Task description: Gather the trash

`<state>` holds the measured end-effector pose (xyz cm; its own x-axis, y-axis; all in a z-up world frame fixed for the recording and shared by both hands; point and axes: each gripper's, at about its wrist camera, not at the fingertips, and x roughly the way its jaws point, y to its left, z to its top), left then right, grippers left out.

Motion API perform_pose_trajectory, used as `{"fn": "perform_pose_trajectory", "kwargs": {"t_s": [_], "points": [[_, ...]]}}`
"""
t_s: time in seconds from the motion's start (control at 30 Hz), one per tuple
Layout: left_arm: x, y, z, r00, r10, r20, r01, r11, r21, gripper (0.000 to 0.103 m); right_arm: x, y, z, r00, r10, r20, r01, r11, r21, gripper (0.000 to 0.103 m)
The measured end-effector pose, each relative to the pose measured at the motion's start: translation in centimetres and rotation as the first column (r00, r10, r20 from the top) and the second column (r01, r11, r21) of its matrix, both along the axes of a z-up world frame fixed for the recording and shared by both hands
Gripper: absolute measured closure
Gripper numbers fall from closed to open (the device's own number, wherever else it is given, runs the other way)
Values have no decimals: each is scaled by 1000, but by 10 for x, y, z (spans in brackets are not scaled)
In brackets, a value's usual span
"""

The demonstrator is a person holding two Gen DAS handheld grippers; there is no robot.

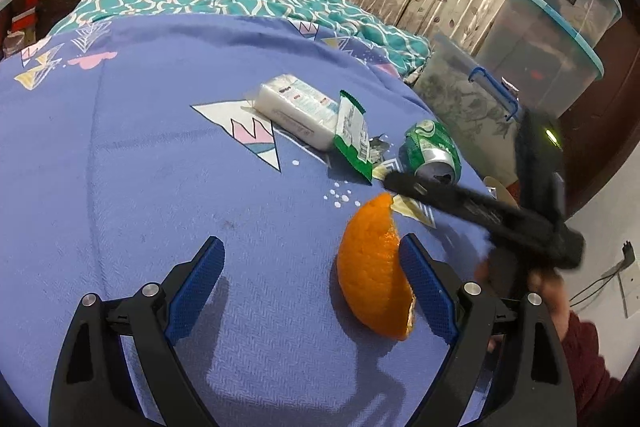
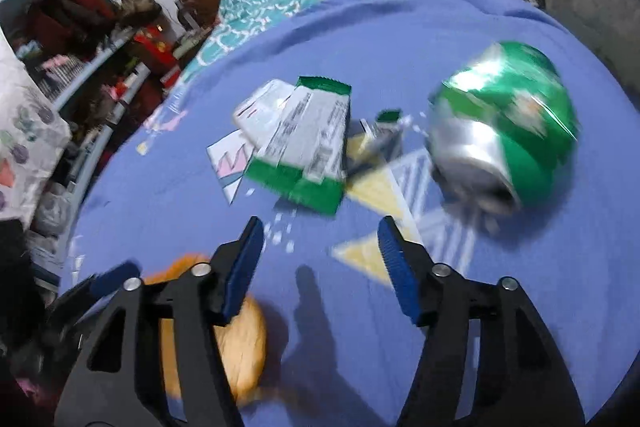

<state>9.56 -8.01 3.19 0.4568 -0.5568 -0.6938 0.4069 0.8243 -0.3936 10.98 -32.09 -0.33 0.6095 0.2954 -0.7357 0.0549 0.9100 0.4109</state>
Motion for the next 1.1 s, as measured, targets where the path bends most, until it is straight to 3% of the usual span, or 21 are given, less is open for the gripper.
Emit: {"fn": "perform_pose_trajectory", "kwargs": {"t_s": [0.07,0.17,0.33,0.37,0.47,0.53,0.57,0.7,0.73,0.8,0.93,1.1], "points": [[-2,-2,0,1000,-14,8,14,1000,-1,19,18,9,-1,1000,9,-1,-9,999,-31,25],[-6,-6,1,999,-36,26,36,999,5,19,38,17,0,1000,18,0,-18,998,-60,22],[-9,-14,1,997,-69,32,69,998,10,19,58,10,-10,1000,3,-28,-4,999,-51,24],[-10,-17,0,997,-76,33,76,997,14,19,59,10,-9,1000,6,-25,-7,998,-58,32],[-11,-24,-1,995,-91,42,90,995,33,24,53,12,-10,998,46,-31,-47,998,-50,71],[-11,-29,-4,995,-96,40,93,994,57,25,46,13,-11,998,49,-31,-51,996,-72,86],[-11,-30,-6,995,-92,35,90,994,64,26,42,14,-12,998,57,-36,-60,996,-68,88],[-6,-29,-18,998,-59,7,58,992,108,41,14,16,-11,997,80,-15,-81,994,-68,88],[-2,-28,-23,999,-45,-11,46,990,130,52,5,16,-11,996,83,-9,-84,994,-74,88],[-1,-28,-24,1000,-31,1,31,989,146,58,-12,17,-11,996,86,-1,-86,993,-76,88],[-2,-31,-26,1000,-25,17,21,979,202,84,-48,14,-11,997,71,15,-70,996,-58,88],[-8,-27,-22,999,-18,26,12,978,209,90,-88,12,-12,999,36,28,-35,999,-24,88]]}}
